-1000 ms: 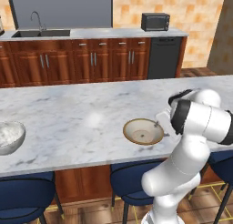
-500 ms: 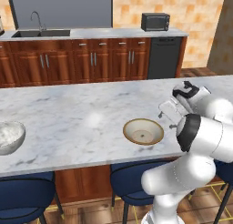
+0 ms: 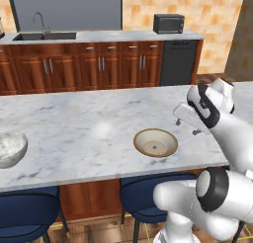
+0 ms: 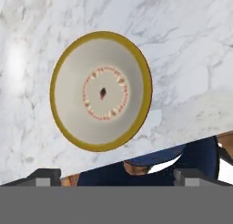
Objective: Pick up the bowls from the cabinet and place each bowl in front of a stool on the dining counter.
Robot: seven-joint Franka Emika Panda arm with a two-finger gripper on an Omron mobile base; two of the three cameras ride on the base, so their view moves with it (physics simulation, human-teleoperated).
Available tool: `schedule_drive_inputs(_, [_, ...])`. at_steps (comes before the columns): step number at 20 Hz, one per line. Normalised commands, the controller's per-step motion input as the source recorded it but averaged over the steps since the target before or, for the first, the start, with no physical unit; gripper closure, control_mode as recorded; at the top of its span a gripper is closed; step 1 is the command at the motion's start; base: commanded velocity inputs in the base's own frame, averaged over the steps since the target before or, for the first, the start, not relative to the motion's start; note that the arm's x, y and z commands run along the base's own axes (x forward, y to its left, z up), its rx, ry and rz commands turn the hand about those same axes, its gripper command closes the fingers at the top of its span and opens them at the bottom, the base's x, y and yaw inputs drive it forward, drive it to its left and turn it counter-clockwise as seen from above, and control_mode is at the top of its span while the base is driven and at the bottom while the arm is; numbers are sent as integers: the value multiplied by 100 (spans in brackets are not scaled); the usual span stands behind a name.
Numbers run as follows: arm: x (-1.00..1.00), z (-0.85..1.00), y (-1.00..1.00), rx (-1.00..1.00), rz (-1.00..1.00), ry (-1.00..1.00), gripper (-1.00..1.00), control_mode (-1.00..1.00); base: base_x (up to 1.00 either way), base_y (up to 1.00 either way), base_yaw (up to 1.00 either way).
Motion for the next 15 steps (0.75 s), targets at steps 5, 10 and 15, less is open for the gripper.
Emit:
schedule_drive_inputs(5, [-86, 64, 53, -21, 0, 0, -100, -100, 0, 0, 0])
schedule_drive_inputs(10, [-89, 78, 38, -13, 0, 1, -100, -100, 0, 0, 0])
schedule_drive_inputs(15, [-96, 76, 19, -12, 0, 0, -100, -100, 0, 0, 0])
